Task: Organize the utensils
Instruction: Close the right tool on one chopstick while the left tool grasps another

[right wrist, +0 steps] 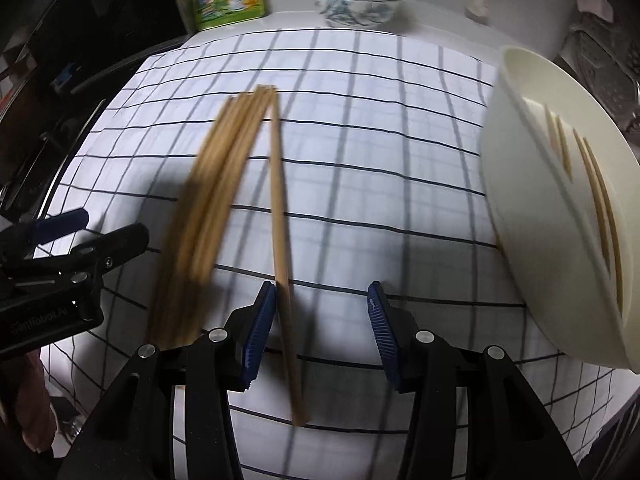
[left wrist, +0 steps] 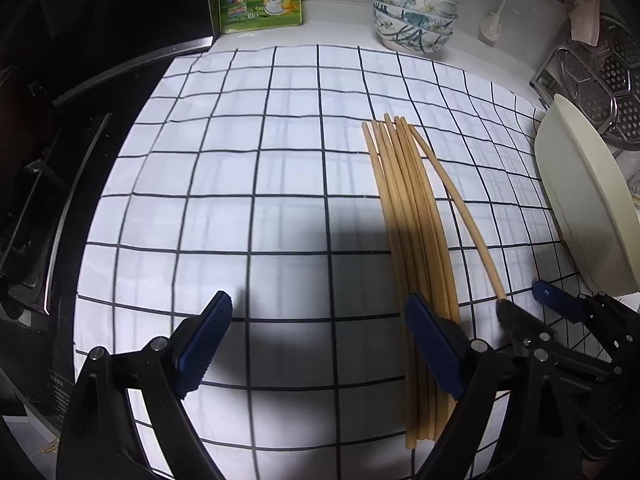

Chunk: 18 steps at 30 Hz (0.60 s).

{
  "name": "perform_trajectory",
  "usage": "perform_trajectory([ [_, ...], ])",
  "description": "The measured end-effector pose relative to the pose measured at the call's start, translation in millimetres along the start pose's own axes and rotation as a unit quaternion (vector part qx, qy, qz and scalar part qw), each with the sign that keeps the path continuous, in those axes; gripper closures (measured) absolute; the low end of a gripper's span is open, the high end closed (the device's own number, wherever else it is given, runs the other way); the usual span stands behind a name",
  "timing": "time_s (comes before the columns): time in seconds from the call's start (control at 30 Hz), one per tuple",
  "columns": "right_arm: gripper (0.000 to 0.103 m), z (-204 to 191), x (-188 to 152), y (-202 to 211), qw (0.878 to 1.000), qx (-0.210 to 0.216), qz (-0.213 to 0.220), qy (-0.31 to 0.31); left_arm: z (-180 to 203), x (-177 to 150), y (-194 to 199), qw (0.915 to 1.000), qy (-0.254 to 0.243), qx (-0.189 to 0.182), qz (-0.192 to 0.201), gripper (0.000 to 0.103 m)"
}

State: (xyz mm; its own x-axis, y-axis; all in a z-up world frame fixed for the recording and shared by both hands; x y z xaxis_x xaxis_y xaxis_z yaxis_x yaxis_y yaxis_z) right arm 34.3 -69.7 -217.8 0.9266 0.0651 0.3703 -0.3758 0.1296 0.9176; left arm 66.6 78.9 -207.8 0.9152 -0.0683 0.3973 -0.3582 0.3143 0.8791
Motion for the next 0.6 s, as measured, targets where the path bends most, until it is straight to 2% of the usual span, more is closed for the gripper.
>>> perform_trajectory([
  [0.13, 0.057, 12.3, -1.4, 1.2, 1.0, 0.007, 0.0, -0.01, 5.2, -0.8, -5.1, 1.0, -0.001, 0.003, 0.0, 0.016],
  [0.4, 0.057, 12.0, 1.9, 6.6, 1.0, 0.018, 0.011, 0.0, 3.5, -5.1, -15.2, 0.9988, -0.021, 0.044, -0.006, 0.014],
  [0.6, 0.057, 11.3, 6.5, 3.2, 1.0, 0.008, 0.017, 0.005, 0.3, -4.0, -13.4, 0.9986, -0.016, 0.05, 0.0, 0.011],
])
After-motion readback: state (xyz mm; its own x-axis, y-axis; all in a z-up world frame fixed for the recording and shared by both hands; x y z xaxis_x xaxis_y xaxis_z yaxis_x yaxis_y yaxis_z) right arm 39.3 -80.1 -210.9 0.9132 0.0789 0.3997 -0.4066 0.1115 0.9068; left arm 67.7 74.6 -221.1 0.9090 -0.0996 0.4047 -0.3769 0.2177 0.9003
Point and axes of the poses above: each gripper's, at about its wrist camera, not at the fingertips, and y roughly against the way its jaws point, z to its right, x to its top, the point moved 7 cm from there along -y, roughly the way its jaws point, and after that the axes turned 11 degrees about -x, right-handed, at the moved point
